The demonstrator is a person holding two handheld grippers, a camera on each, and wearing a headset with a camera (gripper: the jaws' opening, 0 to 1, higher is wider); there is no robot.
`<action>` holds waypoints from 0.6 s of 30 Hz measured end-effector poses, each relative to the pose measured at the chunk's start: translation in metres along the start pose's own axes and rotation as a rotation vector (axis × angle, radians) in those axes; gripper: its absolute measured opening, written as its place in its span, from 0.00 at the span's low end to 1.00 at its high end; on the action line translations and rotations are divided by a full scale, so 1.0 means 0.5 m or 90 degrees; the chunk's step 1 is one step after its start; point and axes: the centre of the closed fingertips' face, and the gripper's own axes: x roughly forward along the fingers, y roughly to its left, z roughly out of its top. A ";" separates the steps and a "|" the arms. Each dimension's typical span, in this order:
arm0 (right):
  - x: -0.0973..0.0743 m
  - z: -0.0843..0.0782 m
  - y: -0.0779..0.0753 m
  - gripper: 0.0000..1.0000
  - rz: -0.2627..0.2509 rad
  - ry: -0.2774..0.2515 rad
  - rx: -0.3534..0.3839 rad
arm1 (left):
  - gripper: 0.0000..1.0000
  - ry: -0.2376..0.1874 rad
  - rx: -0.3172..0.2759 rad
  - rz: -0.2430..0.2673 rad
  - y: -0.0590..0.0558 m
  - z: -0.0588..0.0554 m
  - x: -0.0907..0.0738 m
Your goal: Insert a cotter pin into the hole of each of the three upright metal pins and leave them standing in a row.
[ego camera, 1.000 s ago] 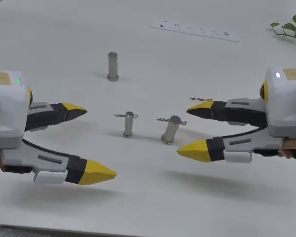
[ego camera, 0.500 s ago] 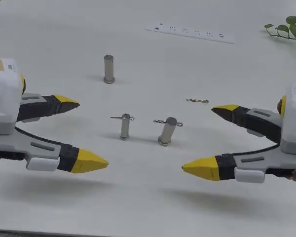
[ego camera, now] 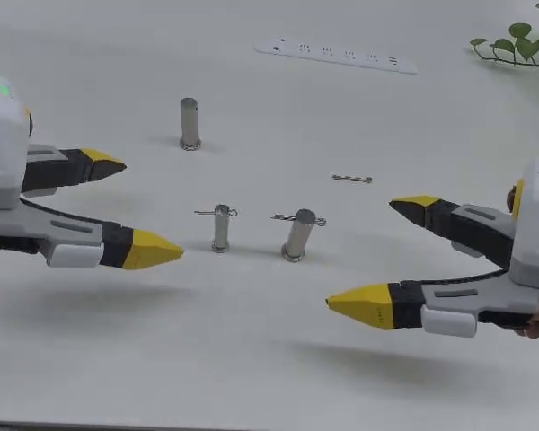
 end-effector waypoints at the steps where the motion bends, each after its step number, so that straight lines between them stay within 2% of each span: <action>1: 0.001 -0.002 0.002 1.00 -0.001 0.002 -0.001 | 0.81 -0.003 -0.001 0.008 0.011 0.005 0.002; 5: 0.004 -0.004 0.007 1.00 -0.001 0.001 -0.008 | 0.77 -0.039 -0.026 0.039 0.048 0.035 0.006; 8: 0.007 -0.008 0.011 1.00 0.002 0.010 -0.013 | 0.77 -0.086 -0.070 0.065 0.078 0.064 0.012; 9: 0.008 -0.009 0.012 1.00 0.004 0.012 -0.013 | 0.76 -0.094 -0.080 0.070 0.085 0.069 0.013; 14: 0.009 -0.012 0.017 1.00 0.007 0.011 -0.014 | 0.76 -0.086 -0.067 0.104 0.103 0.083 0.041; 18: 0.010 -0.017 0.018 1.00 0.005 0.016 -0.015 | 0.69 -0.078 -0.053 0.111 0.113 0.087 0.070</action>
